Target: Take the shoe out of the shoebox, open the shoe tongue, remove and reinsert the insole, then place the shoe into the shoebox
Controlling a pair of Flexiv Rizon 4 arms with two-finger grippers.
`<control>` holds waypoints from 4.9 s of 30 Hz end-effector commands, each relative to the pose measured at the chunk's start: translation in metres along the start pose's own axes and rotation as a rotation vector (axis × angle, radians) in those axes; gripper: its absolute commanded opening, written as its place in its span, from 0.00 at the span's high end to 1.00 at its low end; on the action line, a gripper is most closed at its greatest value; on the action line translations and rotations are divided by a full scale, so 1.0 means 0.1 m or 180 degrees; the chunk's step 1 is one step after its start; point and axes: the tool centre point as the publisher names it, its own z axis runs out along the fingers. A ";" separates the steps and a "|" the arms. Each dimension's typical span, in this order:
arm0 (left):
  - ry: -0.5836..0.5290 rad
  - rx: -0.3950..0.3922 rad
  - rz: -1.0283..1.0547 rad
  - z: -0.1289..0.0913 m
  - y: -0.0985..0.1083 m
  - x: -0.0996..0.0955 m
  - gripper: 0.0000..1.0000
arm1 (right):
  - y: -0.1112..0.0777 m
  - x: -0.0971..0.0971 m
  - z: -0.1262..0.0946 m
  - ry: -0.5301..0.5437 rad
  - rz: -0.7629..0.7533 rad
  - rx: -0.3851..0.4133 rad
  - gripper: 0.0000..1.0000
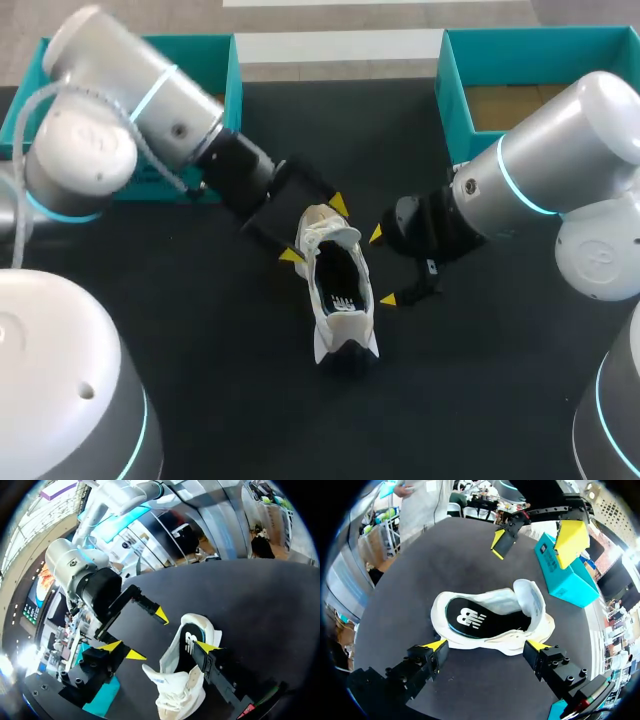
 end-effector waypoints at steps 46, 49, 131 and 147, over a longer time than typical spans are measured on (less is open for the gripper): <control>0.1805 -0.0357 0.0148 0.00 0.05 -0.04 1.00 | -0.37 -0.25 -1.71 0.0033 0.0401 0.0628 0.00; 0.1913 -0.0374 0.0214 0.07 0.01 0.00 1.00 | -0.37 -0.25 -1.71 0.0033 0.0401 0.0628 0.00; 0.2453 -0.1424 0.0705 1.29 0.53 0.82 1.00 | -0.37 -0.25 -1.71 0.0033 0.0401 0.0628 0.00; 0.2106 -0.1396 0.0821 1.11 0.30 0.64 1.00 | -0.37 -0.25 -1.71 0.0033 0.0401 0.0628 0.00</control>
